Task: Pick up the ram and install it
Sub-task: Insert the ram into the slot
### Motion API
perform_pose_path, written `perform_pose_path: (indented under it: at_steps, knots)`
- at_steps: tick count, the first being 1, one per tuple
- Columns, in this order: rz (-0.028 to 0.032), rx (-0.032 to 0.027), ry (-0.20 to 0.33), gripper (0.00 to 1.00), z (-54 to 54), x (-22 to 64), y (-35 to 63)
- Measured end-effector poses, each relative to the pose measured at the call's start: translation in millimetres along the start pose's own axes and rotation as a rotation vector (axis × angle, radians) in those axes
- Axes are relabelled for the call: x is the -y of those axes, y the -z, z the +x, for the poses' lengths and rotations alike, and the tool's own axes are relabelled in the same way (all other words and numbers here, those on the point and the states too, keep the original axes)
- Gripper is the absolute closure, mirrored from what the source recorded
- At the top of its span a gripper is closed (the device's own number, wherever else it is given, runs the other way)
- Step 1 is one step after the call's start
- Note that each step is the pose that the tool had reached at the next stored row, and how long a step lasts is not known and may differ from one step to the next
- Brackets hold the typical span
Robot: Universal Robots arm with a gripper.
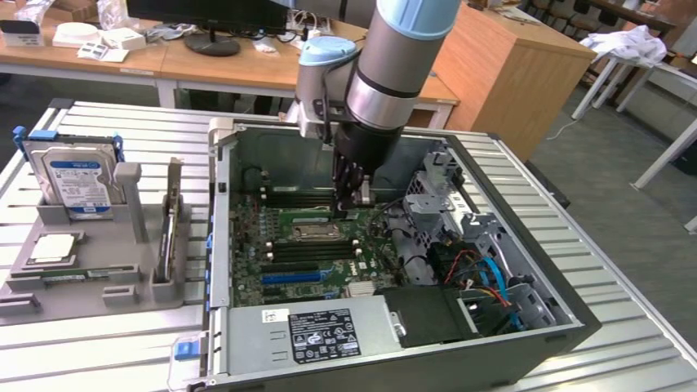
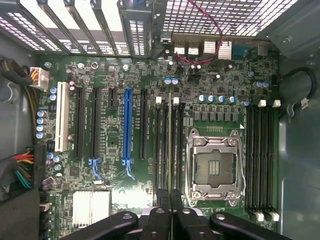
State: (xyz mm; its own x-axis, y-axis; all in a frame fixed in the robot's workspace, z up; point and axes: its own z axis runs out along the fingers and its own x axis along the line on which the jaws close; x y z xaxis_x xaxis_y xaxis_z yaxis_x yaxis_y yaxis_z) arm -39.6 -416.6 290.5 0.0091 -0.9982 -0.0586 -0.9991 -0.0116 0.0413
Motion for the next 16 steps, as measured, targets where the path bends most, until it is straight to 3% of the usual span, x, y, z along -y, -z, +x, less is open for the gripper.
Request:
perform_pose_path:
  at_steps: [16]
  knots:
    - [0.0001,0.0001,0.000,0.88,1.4,1.0,-24.4]
